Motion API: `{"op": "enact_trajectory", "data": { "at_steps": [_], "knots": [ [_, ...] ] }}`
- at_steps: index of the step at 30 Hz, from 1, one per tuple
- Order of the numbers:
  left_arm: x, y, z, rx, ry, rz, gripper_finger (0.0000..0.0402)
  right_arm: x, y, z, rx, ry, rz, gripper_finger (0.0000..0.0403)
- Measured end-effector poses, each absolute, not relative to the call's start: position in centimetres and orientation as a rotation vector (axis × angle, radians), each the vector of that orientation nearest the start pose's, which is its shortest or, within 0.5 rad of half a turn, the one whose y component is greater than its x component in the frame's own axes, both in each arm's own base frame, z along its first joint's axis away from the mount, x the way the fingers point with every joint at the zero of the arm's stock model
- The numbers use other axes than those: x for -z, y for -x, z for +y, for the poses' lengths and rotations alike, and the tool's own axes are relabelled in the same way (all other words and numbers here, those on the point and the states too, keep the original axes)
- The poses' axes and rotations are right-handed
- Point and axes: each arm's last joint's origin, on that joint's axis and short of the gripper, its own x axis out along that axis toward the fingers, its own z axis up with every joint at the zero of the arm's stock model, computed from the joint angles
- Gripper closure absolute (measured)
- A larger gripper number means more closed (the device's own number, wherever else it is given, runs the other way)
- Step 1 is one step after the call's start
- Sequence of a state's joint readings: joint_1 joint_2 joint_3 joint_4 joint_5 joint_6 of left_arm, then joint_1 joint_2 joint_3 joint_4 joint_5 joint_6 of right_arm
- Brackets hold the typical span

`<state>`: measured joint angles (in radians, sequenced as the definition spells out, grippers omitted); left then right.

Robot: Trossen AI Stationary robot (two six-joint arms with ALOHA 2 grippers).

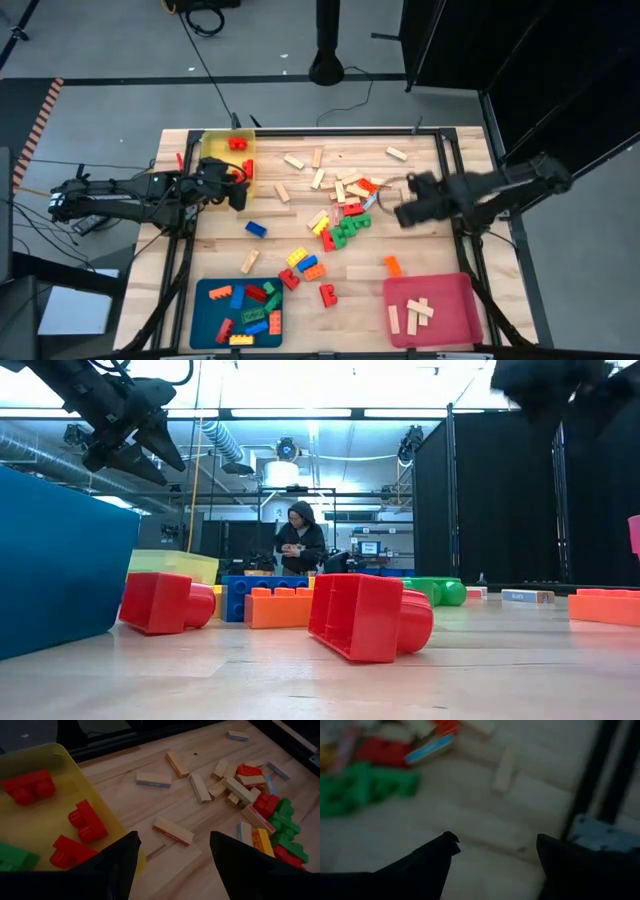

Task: Sort blocks by size
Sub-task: Put the wooden block into the red bin

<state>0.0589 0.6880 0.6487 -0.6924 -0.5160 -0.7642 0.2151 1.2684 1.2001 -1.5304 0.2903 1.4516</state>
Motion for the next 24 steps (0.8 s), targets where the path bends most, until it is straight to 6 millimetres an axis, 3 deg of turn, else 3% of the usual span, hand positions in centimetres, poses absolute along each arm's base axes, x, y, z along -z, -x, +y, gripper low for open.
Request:
{"op": "enact_trajectory", "data": {
  "at_steps": [4, 12, 19, 24],
  "knots": [
    [-25.9, -13.2, 2.2, -0.772, 0.551, 0.479, 0.0149, -28.8, -18.9, -0.7, 1.169, -0.777, 1.155, 0.0095],
    [-25.9, -13.2, 2.2, -0.772, 0.558, 0.478, 0.0149, -23.3, -19.9, -6.5, 1.135, -0.851, 1.172, 0.0097],
    [-25.9, -13.2, 2.2, -0.772, 0.559, 0.477, 0.0149, -18.0, -19.5, -8.6, 1.090, -0.921, 1.266, 0.0098],
    [-25.9, -13.2, 2.2, -0.782, 0.578, 0.468, 0.0149, -15.4, -19.3, -9.2, 1.072, -0.969, 1.322, 0.0105]
  ]
}}
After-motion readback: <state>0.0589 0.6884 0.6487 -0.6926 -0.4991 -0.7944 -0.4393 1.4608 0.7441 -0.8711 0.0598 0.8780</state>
